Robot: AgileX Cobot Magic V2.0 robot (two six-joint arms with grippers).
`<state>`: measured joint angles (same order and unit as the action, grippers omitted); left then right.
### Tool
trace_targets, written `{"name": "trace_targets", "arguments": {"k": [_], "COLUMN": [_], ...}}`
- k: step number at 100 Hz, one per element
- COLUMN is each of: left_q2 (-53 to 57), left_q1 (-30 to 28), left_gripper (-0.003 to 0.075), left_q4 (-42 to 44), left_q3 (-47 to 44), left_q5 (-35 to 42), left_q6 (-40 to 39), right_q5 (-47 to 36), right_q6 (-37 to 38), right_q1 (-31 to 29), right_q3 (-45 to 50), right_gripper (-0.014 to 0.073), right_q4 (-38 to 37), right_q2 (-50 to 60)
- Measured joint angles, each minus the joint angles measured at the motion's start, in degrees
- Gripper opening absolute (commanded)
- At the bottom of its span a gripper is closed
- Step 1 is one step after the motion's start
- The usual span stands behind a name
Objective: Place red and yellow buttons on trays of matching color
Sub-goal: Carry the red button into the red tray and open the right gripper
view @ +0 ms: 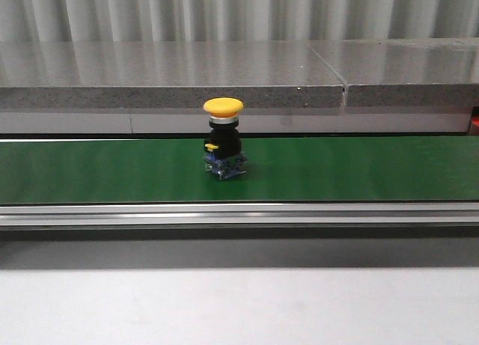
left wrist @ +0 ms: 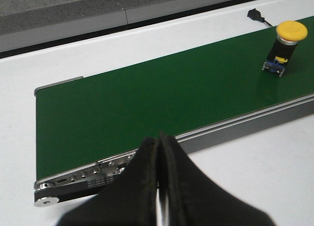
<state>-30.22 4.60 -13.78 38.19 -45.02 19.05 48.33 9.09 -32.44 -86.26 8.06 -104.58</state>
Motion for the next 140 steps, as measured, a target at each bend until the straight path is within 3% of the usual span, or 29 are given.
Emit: {"name": "trace_targets", "arguments": {"k": [66, 73, 90, 140], "left_q2": [0.0, 0.0, 0.0, 0.0], "left_q1": [0.0, 0.0, 0.0, 0.0], "left_gripper": [-0.002, -0.002, -0.002, -0.002], "left_q4": [0.0, 0.0, -0.1, -0.1], "left_q3": [0.0, 0.0, 0.0, 0.0], "left_q5": [0.0, 0.0, 0.0, 0.0], "left_q6": [0.0, 0.0, 0.0, 0.0], "right_q5": [-3.03, -3.23, -3.63, -4.87], "right_q6": [0.0, 0.0, 0.0, -0.51], "right_q1": [0.0, 0.0, 0.0, 0.0], "right_q3": [0.0, 0.0, 0.0, 0.79], "right_gripper": [0.0163, 0.0204, 0.0451, 0.0452], "right_q4": [0.11, 0.11, 0.11, 0.22], "right_q2": [-7.87, -8.29, -8.29, -2.83]}}
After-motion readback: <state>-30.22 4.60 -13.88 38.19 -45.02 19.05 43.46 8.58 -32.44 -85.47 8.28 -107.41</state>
